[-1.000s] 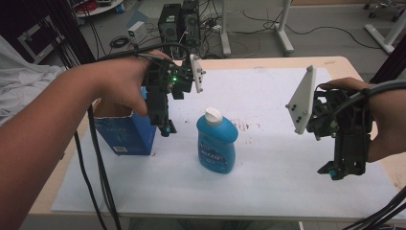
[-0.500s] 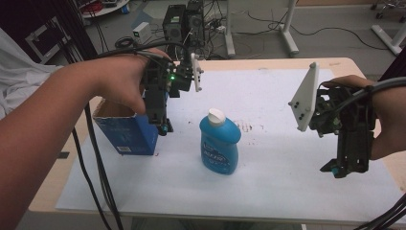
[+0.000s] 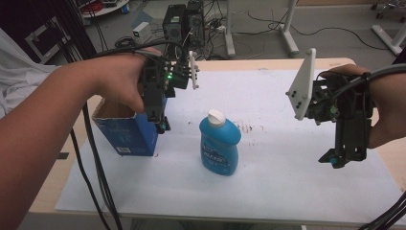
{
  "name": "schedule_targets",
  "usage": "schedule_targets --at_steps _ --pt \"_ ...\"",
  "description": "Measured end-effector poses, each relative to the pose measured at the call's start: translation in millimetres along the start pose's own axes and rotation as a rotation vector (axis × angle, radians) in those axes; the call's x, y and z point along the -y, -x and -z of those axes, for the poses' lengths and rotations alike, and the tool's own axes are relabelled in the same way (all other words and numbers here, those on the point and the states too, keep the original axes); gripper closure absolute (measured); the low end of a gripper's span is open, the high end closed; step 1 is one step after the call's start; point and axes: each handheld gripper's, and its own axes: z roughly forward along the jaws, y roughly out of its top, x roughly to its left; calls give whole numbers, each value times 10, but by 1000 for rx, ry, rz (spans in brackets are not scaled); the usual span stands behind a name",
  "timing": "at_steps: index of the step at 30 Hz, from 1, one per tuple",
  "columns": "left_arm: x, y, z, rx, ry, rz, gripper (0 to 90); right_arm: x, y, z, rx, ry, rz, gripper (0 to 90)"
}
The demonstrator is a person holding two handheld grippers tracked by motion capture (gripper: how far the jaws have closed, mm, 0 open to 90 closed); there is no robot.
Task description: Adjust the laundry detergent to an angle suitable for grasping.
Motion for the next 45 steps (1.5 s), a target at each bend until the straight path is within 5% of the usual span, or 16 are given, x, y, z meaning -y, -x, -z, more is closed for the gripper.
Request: schedule_targets --at_steps 10,17,28,45 --pt "-86 -256 141 -2 27 41 18 -13 -6 -18 -5 -13 2 11" --pt "-270 -361 398 -25 25 15 18 -9 -6 -30 -7 -9 1 11" --pt "-369 -412 656 -29 41 12 18 24 -18 -46 -11 -4 -5 11" --pt "-404 -400 655 -21 36 -4 18 22 -27 -33 -5 0 -17 11"
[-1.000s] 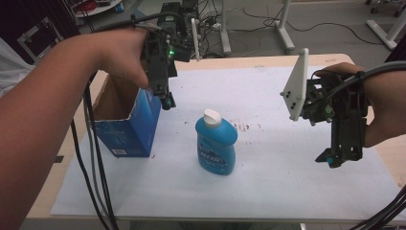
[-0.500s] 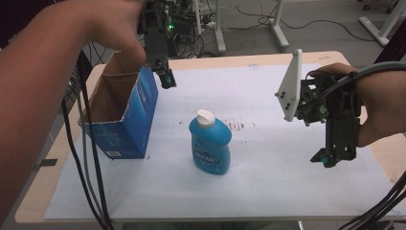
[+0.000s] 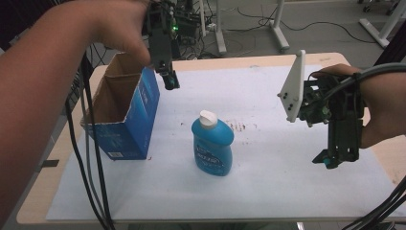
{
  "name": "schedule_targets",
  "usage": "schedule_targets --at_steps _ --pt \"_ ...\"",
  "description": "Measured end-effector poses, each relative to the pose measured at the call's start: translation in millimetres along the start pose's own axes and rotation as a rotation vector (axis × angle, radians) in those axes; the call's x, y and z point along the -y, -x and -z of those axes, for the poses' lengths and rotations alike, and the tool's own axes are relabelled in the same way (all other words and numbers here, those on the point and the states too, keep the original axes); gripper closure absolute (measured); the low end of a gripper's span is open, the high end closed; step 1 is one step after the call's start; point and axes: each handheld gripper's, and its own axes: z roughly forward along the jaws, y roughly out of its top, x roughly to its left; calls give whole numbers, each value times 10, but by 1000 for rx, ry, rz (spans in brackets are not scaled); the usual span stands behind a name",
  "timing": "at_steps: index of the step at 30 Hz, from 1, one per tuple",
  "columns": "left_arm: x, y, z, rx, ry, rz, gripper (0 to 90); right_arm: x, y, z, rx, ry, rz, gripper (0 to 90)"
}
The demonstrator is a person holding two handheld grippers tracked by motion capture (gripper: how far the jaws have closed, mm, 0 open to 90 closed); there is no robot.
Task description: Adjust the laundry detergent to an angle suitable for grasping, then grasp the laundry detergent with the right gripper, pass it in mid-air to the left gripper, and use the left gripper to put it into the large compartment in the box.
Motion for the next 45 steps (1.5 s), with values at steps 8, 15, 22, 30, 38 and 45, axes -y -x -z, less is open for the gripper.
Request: schedule_targets --at_steps 8,15,22,30,38,45 --pt "-42 -14 -35 -3 -11 -3 18 54 -9 5 -2 2 -11 11" --pt "-83 -8 -45 0 -9 -9 18 78 -27 -18 0 -1 -12 11" --pt "-67 -27 -72 1 -18 -4 18 76 6 -33 -2 2 -10 11" --pt "-7 -15 -103 6 -21 13 18 52 -3 -45 -6 3 2 11" --pt "31 -47 -105 5 -8 -1 18 71 40 -30 12 6 -32 11" --pt "89 -32 -123 -2 -6 -23 18 97 64 18 43 44 -99 11"
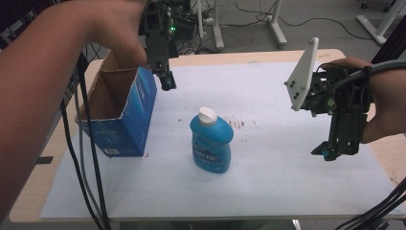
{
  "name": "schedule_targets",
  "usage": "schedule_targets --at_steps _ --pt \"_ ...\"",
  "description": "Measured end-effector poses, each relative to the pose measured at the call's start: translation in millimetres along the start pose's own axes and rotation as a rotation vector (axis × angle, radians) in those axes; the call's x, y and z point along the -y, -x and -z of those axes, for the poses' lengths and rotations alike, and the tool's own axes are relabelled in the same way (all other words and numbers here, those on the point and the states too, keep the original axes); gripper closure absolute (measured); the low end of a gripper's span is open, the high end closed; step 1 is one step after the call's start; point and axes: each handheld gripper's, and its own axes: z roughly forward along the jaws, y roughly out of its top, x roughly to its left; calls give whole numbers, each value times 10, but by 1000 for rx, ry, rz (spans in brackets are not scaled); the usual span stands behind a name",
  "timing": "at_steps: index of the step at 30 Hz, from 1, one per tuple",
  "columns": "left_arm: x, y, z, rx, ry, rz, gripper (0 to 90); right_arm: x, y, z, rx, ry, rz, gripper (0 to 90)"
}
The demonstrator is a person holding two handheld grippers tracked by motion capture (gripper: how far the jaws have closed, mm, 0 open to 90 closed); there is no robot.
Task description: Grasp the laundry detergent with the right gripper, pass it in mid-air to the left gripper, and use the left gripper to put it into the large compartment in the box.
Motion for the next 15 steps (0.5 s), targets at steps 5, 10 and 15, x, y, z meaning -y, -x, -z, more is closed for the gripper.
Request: schedule_targets --at_steps 5,10,15 --pt "45 14 27 -11 7 -13 18 55 -12 77 33 95 -57 11" --pt "72 42 30 -18 8 -18 18 100 -8 116 53 194 -110 11" --pt "94 72 30 -22 14 -25 18 118 -12 70 61 262 -140 11"
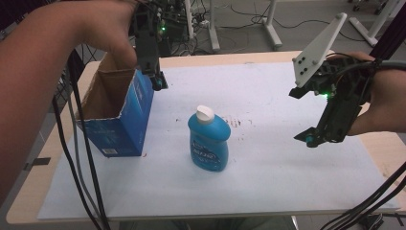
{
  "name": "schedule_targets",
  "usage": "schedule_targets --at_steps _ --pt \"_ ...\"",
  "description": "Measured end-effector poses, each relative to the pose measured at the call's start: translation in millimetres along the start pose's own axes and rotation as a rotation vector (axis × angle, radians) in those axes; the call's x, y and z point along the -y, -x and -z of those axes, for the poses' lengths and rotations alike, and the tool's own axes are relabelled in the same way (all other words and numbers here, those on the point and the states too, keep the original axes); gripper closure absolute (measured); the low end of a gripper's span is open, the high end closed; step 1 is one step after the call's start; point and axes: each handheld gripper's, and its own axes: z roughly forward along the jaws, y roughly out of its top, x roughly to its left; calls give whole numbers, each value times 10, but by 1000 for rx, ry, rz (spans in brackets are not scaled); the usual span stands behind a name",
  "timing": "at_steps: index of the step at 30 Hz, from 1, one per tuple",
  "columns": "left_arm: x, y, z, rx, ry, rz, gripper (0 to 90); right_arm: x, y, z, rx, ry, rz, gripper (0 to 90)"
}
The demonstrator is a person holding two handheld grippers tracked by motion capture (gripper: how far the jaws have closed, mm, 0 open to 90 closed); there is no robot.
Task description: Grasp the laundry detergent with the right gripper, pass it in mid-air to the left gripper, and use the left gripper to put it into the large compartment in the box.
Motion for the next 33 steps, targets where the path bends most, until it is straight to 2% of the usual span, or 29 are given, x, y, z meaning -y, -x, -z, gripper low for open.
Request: schedule_targets --at_steps 7,12,16,25,33 --pt "22 23 -12 1 -2 -6 18 41 -4 -90 -14 98 -65 11" --pt "33 28 -13 1 4 -6 18 50 -12 -163 -20 135 -88 11" --pt "42 30 -8 -1 5 -5 18 53 -23 -265 -39 187 -118 10" --pt "40 41 -14 2 5 -7 18 34 -48 -500 -91 241 -172 10" --pt "53 54 0 -3 3 -8 18 -9 -67 -692 -118 278 -177 10"
